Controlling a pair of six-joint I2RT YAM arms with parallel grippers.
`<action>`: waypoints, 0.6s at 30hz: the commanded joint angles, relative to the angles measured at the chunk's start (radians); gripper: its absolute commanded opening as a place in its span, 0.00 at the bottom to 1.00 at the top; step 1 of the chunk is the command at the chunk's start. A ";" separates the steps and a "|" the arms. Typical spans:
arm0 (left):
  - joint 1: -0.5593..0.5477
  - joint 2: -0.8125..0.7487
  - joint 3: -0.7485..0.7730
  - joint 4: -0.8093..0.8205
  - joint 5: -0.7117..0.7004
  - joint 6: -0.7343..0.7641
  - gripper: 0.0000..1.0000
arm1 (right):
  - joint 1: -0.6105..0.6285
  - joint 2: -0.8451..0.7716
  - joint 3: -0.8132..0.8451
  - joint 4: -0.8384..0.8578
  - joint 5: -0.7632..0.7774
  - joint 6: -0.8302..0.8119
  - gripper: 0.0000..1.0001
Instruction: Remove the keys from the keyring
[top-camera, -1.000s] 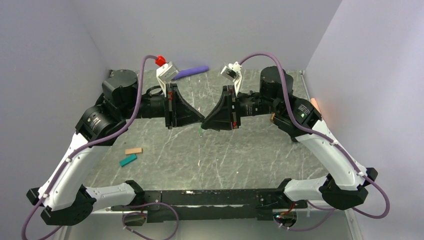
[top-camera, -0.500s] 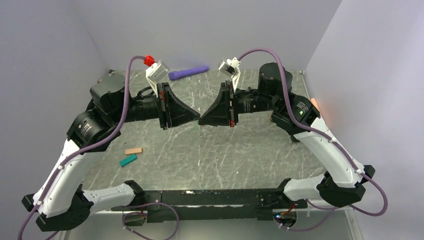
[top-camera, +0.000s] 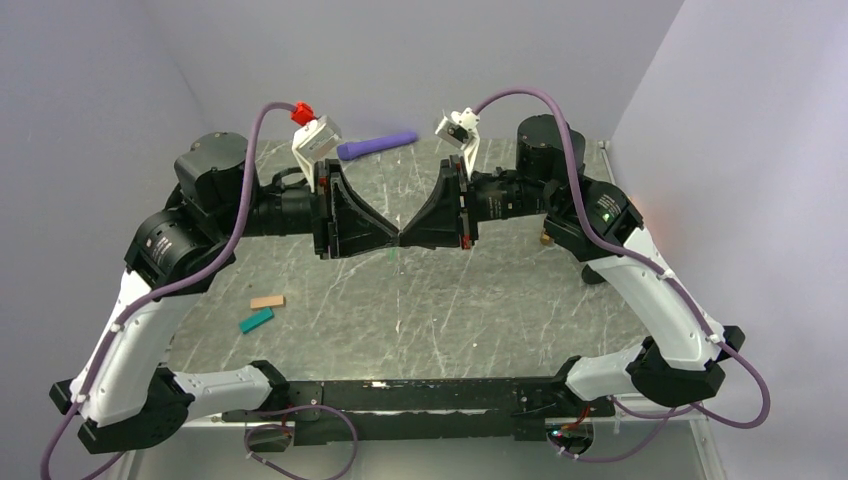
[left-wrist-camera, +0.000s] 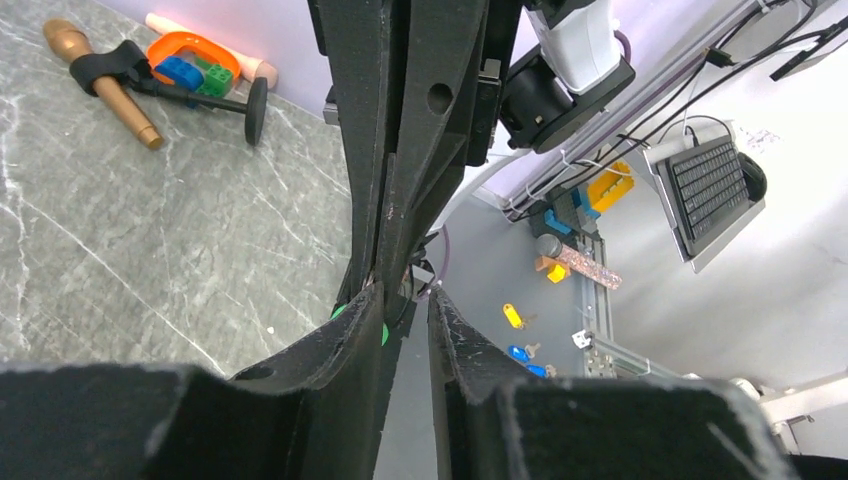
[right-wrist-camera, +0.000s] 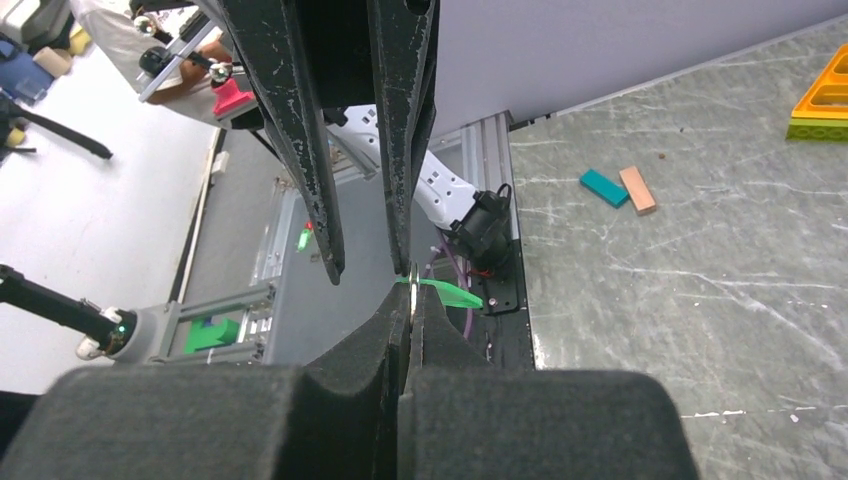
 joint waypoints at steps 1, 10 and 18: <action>0.000 0.014 0.025 -0.012 0.027 0.026 0.28 | -0.003 -0.026 0.006 0.024 -0.035 0.002 0.00; 0.002 0.022 0.071 -0.040 -0.023 0.047 0.45 | -0.002 -0.036 -0.001 0.010 -0.043 -0.002 0.00; 0.004 0.043 0.090 -0.076 -0.017 0.061 0.48 | -0.002 -0.035 0.004 0.003 -0.055 -0.005 0.00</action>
